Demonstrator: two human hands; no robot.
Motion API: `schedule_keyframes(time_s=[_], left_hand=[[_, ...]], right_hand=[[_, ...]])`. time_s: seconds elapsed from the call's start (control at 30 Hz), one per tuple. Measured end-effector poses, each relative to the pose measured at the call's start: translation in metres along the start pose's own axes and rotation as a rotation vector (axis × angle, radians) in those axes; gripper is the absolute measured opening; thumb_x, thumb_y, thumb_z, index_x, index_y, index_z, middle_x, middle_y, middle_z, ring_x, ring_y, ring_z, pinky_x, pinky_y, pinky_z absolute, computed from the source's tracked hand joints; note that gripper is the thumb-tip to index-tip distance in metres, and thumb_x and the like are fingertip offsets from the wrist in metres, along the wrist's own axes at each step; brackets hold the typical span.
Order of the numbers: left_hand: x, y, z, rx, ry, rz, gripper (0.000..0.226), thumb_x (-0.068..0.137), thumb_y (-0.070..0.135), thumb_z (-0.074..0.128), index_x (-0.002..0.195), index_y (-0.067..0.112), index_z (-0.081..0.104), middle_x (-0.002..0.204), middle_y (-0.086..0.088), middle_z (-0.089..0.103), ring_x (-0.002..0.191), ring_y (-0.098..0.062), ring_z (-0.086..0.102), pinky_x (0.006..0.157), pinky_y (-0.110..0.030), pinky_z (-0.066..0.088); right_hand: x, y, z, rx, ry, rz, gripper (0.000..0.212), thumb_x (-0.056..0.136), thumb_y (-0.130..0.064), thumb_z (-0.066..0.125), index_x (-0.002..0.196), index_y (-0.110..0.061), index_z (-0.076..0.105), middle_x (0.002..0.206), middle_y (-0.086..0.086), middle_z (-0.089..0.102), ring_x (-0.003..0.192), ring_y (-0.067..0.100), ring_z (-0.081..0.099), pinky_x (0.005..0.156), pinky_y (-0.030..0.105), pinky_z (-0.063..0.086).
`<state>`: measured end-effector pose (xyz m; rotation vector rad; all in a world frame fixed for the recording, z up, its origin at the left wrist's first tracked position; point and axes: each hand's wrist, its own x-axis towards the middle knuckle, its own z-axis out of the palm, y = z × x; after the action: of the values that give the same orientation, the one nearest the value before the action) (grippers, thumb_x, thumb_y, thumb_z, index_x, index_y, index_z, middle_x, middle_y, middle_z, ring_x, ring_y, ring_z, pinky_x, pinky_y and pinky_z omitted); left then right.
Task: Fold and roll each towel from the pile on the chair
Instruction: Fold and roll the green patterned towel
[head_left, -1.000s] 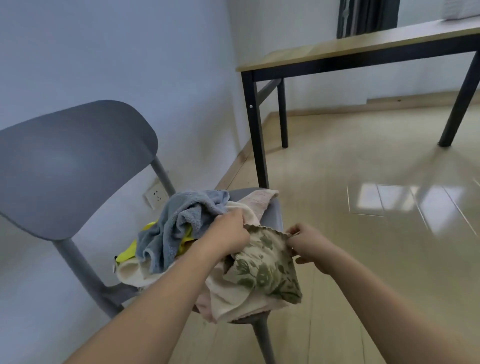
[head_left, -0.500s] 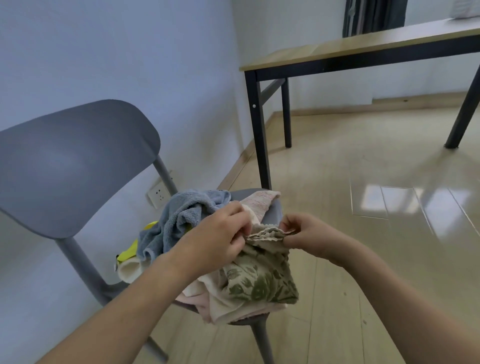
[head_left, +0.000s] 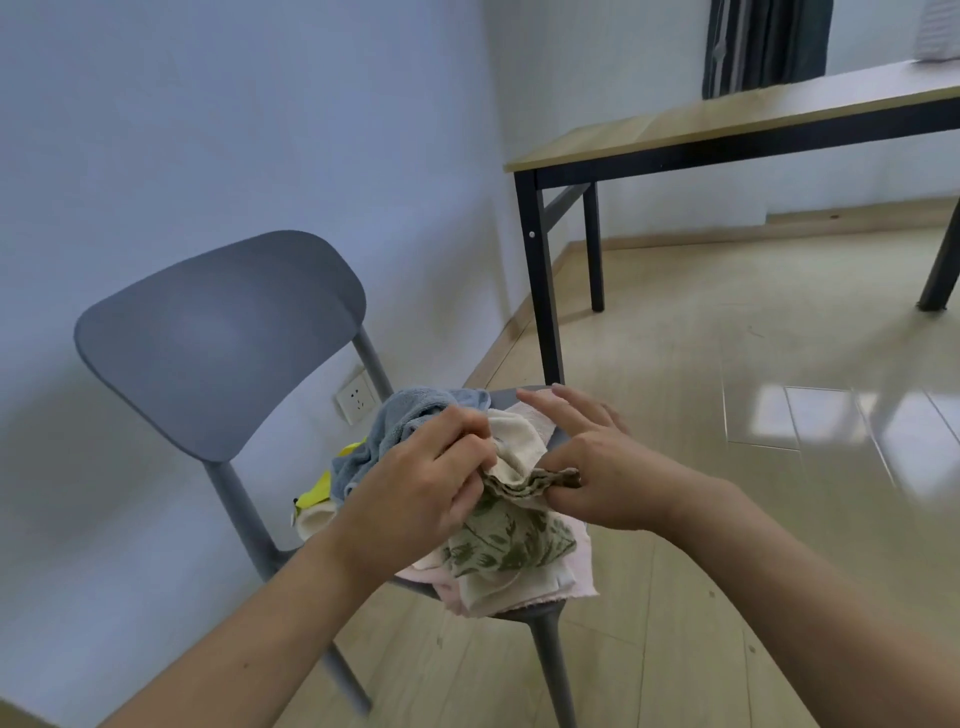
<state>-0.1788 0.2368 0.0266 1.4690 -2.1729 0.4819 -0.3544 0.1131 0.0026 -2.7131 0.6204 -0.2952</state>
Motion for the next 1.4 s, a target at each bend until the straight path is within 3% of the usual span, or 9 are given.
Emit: schedule_keyframes(time_s=[0.13, 0.27, 0.37, 0.5, 0.63, 0.8, 0.97, 1.23, 1.4], left_hand=[[-0.002, 0.000, -0.014, -0.106, 0.067, -0.151, 0.007, 0.087, 0.008, 0.054, 0.088, 0.011, 0.061, 0.125, 0.000, 0.047, 0.101, -0.009, 0.057, 0.084, -0.016, 0.047], [0.001, 0.004, -0.030, -0.274, 0.193, -0.356, 0.023, 0.078, -0.013, 0.062, 0.076, 0.010, 0.064, 0.103, 0.006, 0.058, 0.087, -0.006, 0.058, 0.071, -0.010, 0.043], [0.004, 0.008, -0.042, -0.461, 0.230, -0.469, 0.030, 0.077, -0.017, 0.056, 0.070, 0.012, 0.063, 0.088, 0.010, 0.062, 0.084, -0.010, 0.061, 0.074, -0.012, 0.045], [0.006, 0.014, -0.056, -0.604, 0.228, -0.478, 0.023, 0.073, -0.007, 0.047, 0.074, 0.011, 0.062, 0.081, 0.007, 0.064, 0.078, -0.014, 0.061, 0.072, -0.019, 0.049], [0.005, 0.017, -0.066, -0.637, 0.186, -0.455, 0.027, 0.072, -0.008, 0.045, 0.073, 0.014, 0.061, 0.076, 0.008, 0.065, 0.074, -0.016, 0.060, 0.070, -0.022, 0.050], [0.003, 0.015, -0.070, -0.817, 0.194, -0.503, 0.040, 0.066, -0.009, 0.043, 0.062, 0.027, 0.061, 0.067, -0.001, 0.062, 0.071, -0.019, 0.058, 0.071, -0.027, 0.048], [0.001, 0.013, -0.071, -0.814, 0.185, -0.535, 0.040, 0.064, -0.009, 0.039, 0.062, 0.027, 0.058, 0.068, -0.001, 0.056, 0.070, -0.024, 0.049, 0.070, -0.036, 0.039], [0.003, 0.014, -0.065, -0.815, 0.260, -0.653, 0.045, 0.070, -0.014, 0.033, 0.066, 0.023, 0.059, 0.058, 0.013, 0.049, 0.053, -0.004, 0.038, 0.052, -0.012, 0.033], [0.004, 0.006, -0.064, -1.068, 0.229, -0.752, 0.043, 0.057, -0.006, 0.035, 0.072, 0.024, 0.062, 0.062, 0.001, 0.042, 0.057, -0.013, 0.035, 0.052, -0.023, 0.033]], right_hand=[[0.005, -0.013, -0.011, -0.012, -0.052, -0.048, 0.021, 0.087, -0.037, 0.055, 0.086, -0.027, 0.073, 0.156, -0.019, 0.017, 0.145, 0.010, -0.005, 0.118, 0.048, -0.004], [0.008, -0.024, -0.027, 0.094, -0.110, -0.049, 0.019, 0.085, -0.033, 0.060, 0.086, -0.021, 0.075, 0.152, -0.025, 0.022, 0.142, 0.004, 0.006, 0.117, 0.047, 0.003], [0.012, -0.032, -0.030, 0.063, -0.157, -0.082, 0.022, 0.085, -0.034, 0.060, 0.086, -0.018, 0.075, 0.152, -0.025, 0.023, 0.142, 0.006, 0.008, 0.117, 0.048, 0.005], [0.009, -0.042, -0.033, 0.088, -0.143, -0.108, 0.022, 0.087, -0.031, 0.060, 0.092, -0.017, 0.075, 0.148, -0.020, 0.032, 0.139, 0.008, 0.019, 0.116, 0.045, 0.012], [0.004, -0.050, -0.035, 0.126, -0.099, -0.134, 0.020, 0.088, -0.027, 0.060, 0.092, -0.016, 0.075, 0.133, -0.017, 0.043, 0.117, -0.002, 0.030, 0.112, 0.034, 0.024], [0.000, -0.063, -0.034, 0.183, -0.126, -0.158, 0.015, 0.087, -0.025, 0.060, 0.082, -0.020, 0.074, 0.147, -0.020, 0.034, 0.134, 0.003, 0.024, 0.109, 0.031, 0.023], [-0.001, -0.066, -0.032, 0.169, -0.089, -0.184, 0.020, 0.085, -0.024, 0.059, 0.083, -0.009, 0.072, 0.103, -0.015, 0.055, 0.098, 0.006, 0.052, 0.091, 0.029, 0.045], [-0.008, -0.068, -0.031, 0.067, 0.104, -0.216, 0.030, 0.087, -0.027, 0.060, 0.065, -0.007, 0.061, 0.077, -0.004, 0.049, 0.079, 0.010, 0.046, 0.071, 0.014, 0.038], [-0.012, -0.068, -0.028, 0.211, 0.256, -0.275, 0.027, 0.077, -0.017, 0.058, 0.051, -0.017, 0.051, 0.066, -0.002, 0.051, 0.063, 0.014, 0.048, 0.059, 0.034, 0.046]])
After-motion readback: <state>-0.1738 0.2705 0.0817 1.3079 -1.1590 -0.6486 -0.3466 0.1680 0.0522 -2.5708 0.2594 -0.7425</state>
